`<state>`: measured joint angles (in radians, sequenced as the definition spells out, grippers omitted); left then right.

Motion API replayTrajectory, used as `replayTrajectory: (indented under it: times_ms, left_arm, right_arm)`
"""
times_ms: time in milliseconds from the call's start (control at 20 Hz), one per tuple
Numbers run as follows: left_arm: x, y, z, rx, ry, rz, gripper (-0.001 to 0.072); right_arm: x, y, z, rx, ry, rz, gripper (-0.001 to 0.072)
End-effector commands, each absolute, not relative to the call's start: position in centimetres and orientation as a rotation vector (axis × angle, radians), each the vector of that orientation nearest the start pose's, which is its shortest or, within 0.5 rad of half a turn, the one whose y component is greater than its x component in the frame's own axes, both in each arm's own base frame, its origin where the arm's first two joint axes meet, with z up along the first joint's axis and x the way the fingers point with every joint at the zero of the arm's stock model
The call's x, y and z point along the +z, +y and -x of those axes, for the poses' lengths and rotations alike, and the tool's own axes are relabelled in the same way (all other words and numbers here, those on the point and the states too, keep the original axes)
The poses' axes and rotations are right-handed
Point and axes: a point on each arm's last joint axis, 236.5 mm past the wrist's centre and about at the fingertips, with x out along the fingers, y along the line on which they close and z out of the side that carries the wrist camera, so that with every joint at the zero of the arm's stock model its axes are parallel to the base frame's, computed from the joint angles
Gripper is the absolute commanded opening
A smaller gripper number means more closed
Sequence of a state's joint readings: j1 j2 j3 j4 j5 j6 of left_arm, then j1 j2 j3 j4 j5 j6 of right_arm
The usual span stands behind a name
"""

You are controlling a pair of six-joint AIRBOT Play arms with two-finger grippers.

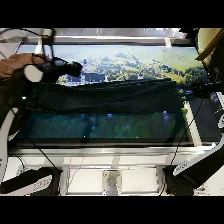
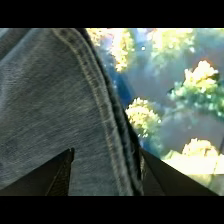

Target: Fold the clothes and pants, and hang the long-sleeved shirts on hangers.

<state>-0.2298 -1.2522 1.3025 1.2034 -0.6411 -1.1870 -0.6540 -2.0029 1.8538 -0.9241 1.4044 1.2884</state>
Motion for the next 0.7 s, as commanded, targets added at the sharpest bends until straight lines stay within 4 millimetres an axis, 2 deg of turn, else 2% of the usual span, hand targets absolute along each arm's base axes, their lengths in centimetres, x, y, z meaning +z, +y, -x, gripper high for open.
replayTrajectory:
  times_ms: [0, 200, 400, 650]
  left_arm:
    - [12.6, -21.2, -47.1, -0.572, 0.596, -0.180, 0.0704]
    - [9.3, -22.3, -47.3, -0.592, 0.660, -0.187, 0.0704]
    - [8.7, -22.4, -47.4, -0.593, 0.673, -0.185, 0.0704]
    - [8.6, -22.4, -47.3, -0.595, 0.679, -0.186, 0.0704]
  right_arm:
    - [-8.0, -18.3, -48.2, 0.159, 1.194, -0.818, 0.0461]
    - [-9.5, -17.6, -49.5, 0.172, 1.168, -0.862, 0.0461]
    - [-10.2, -16.2, -50.7, 0.174, 1.168, -0.832, 0.0459]
    - [-11.9, -11.4, -50.4, 0.268, 1.274, -0.810, 0.0450]
